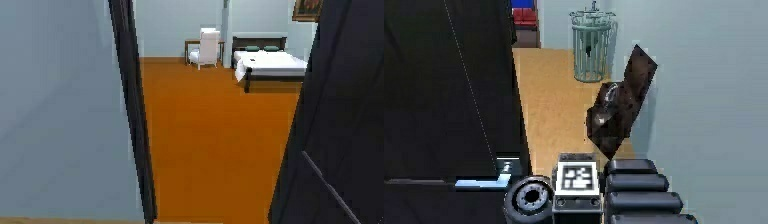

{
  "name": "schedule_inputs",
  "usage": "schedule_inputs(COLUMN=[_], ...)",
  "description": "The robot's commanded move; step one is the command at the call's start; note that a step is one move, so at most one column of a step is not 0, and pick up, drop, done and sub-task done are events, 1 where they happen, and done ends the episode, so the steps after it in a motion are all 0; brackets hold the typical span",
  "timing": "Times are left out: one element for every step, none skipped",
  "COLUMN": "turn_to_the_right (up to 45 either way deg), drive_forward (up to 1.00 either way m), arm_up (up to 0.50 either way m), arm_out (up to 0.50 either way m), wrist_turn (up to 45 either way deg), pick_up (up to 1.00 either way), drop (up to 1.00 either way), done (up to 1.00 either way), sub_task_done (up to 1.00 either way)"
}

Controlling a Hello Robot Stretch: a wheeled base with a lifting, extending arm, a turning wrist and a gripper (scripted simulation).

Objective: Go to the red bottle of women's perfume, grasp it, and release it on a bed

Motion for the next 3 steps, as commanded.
schedule_inputs(turn_to_the_right=[0.0, 9.0, 0.0], drive_forward=[0.45, 0.00, 1.00], arm_up=[0.00, 0.00, 0.00], arm_out=[0.00, 0.00, 0.00], wrist_turn=[0.0, 0.0, 0.0], pick_up=[0.00, 0.00, 0.00], drop=[0.00, 0.00, 0.00], done=[0.00, 0.00, 0.00], sub_task_done=[0.00, 0.00, 0.00])
